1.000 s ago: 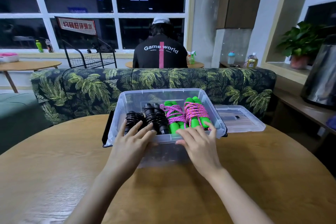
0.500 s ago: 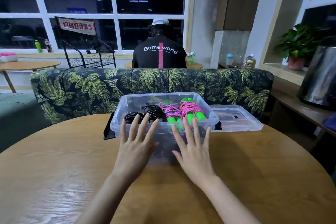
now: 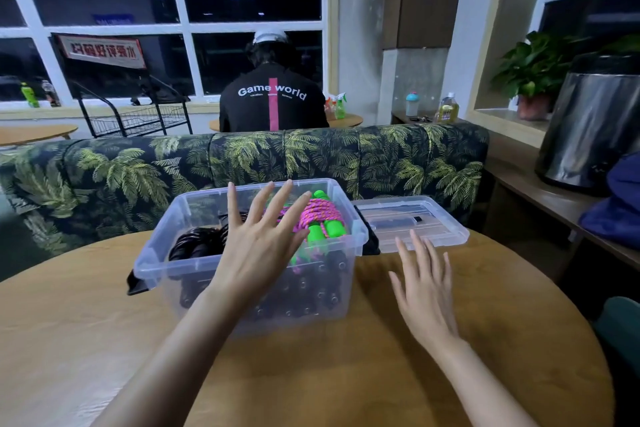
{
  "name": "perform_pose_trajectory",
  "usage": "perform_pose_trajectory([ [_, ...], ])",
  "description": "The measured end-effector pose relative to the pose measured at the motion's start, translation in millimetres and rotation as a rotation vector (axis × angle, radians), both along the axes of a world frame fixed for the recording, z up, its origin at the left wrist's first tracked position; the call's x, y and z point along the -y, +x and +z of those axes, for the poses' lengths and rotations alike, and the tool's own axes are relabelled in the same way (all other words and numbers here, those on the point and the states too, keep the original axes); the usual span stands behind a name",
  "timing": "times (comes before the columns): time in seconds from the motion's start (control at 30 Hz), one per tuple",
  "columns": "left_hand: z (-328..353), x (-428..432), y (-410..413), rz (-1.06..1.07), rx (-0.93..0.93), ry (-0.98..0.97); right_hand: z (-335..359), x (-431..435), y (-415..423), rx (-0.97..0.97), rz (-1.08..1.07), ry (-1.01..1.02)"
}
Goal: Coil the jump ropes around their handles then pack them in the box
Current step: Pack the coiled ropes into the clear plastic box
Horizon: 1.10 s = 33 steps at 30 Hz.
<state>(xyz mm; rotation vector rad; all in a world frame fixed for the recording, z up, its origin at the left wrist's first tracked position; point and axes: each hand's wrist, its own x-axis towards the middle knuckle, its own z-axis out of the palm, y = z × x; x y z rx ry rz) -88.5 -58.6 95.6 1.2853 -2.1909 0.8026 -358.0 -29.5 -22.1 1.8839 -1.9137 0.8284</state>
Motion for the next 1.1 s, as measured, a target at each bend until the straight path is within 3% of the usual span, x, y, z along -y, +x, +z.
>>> perform_pose_trajectory([
  [0.13,-6.8,7.6,-3.4,0.029,0.067,0.044,-1.7,35.9,-15.9,-0.030,0.058,0.345],
  [0.23,-6.9,9.8,-1.8,0.034,0.051,0.054,3.1,69.6,-8.9,-0.044,0.193,0.517],
  [0.4,-7.8,11.1,-0.4,0.032,0.050,0.085,-4.9,114.7,-1.9,-0.084,0.181,0.744],
  [0.73,-7.5,8.0,-2.6,0.051,0.041,0.107,-18.2,63.9,-27.3,-0.177,0.071,0.631],
  [0.93,-7.3,6.8,-3.5,0.055,0.027,0.140,-12.7,11.1,-31.4,-0.274,-0.114,0.595],
  [1.1,-6.7,5.6,-3.2,0.058,0.006,0.174,0.0,-2.9,-26.9,-0.192,-0.079,0.651],
])
